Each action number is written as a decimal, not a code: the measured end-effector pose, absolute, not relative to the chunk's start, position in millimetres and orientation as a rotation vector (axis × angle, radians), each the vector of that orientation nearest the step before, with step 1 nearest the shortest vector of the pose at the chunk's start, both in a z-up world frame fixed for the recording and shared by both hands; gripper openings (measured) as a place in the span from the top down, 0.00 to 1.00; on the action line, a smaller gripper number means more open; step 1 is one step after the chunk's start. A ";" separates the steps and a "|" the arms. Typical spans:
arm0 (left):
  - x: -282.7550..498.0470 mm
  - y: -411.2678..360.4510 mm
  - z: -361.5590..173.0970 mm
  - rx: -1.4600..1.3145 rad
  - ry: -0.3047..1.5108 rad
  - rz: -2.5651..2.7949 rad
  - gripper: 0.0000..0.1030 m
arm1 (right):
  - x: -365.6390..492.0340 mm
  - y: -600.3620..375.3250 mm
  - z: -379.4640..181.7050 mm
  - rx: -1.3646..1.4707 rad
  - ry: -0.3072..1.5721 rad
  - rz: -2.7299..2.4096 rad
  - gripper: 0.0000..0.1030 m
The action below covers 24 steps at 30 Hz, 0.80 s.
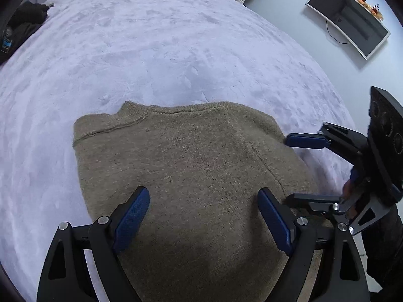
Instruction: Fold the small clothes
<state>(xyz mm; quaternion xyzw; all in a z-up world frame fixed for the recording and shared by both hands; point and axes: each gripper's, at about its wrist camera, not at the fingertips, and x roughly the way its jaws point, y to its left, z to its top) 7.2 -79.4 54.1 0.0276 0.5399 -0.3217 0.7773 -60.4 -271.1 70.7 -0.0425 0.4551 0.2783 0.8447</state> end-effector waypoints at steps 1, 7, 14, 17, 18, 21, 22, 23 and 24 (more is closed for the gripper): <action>-0.3 -72.7 60.7 0.061 1.144 -0.678 0.14 | -69.6 -269.2 76.9 -0.112 0.948 0.553 0.23; -73.5 -12.9 83.5 0.117 1.014 -0.632 0.14 | -152.6 -276.2 109.6 -0.096 0.855 0.557 0.22; -168.8 -0.9 69.0 0.361 0.974 -0.637 0.14 | -211.3 -242.4 97.7 -0.184 0.884 0.709 0.22; -174.0 -12.2 59.3 0.391 0.977 -0.606 0.14 | -203.0 -234.0 80.7 -0.186 0.934 0.706 0.25; -171.9 -15.2 56.0 0.386 0.983 -0.599 0.14 | -199.0 -232.8 76.5 -0.173 0.948 0.711 0.29; -167.2 -18.0 51.7 0.372 0.977 -0.578 0.14 | -192.3 -234.9 77.1 -0.125 0.960 0.709 0.34; -164.6 -17.1 49.9 0.363 0.982 -0.575 0.14 | -191.6 -236.6 78.6 -0.113 0.959 0.708 0.37; -162.9 -15.1 48.2 0.356 0.987 -0.575 0.14 | -194.9 -238.7 79.4 -0.107 0.957 0.706 0.40; -162.0 -12.5 46.5 0.352 0.991 -0.575 0.14 | -196.0 -240.3 79.9 -0.106 0.957 0.707 0.48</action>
